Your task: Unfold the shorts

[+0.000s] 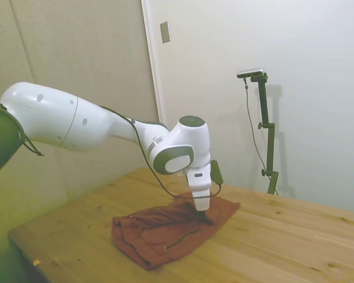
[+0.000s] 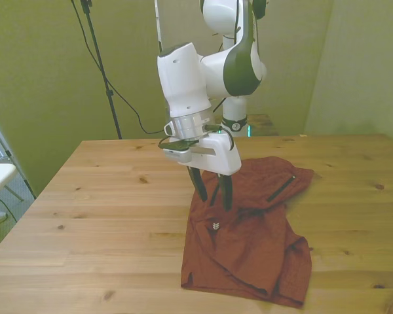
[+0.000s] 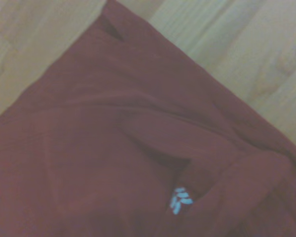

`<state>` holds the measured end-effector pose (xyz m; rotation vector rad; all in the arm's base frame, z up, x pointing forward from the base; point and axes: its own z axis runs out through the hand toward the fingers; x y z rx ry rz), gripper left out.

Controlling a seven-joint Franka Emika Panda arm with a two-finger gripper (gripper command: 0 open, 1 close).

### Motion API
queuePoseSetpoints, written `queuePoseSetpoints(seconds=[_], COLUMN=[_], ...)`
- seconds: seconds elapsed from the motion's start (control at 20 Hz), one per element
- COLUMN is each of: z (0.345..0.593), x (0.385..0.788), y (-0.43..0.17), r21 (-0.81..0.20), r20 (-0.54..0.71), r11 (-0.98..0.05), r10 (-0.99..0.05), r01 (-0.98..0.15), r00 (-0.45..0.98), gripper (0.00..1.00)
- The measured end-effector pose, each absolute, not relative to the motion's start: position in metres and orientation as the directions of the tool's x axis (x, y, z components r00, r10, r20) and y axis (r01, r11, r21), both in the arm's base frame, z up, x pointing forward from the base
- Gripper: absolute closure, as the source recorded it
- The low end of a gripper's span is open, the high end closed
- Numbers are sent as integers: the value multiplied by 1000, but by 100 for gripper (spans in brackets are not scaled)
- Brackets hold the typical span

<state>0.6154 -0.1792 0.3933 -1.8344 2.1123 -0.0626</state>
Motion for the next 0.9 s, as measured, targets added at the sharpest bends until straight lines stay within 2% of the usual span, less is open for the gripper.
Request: queuePoseSetpoints(seconds=[0.15,0.35,0.4,0.6,0.9], z=[377,374,374,373,365], x=[611,617,618,626,630], y=[-187,-188,-185,-179,-198], r21=[-248,-286,-294,-352,-375], r20=[-218,-215,-224,-251,-271], r11=[176,136,128,83,93], r10=[-968,-974,-973,-968,-962], r01=[-952,-949,-947,-933,-922], r00=[-123,-75,-62,9,13], gripper=[0,0,100,100,100])
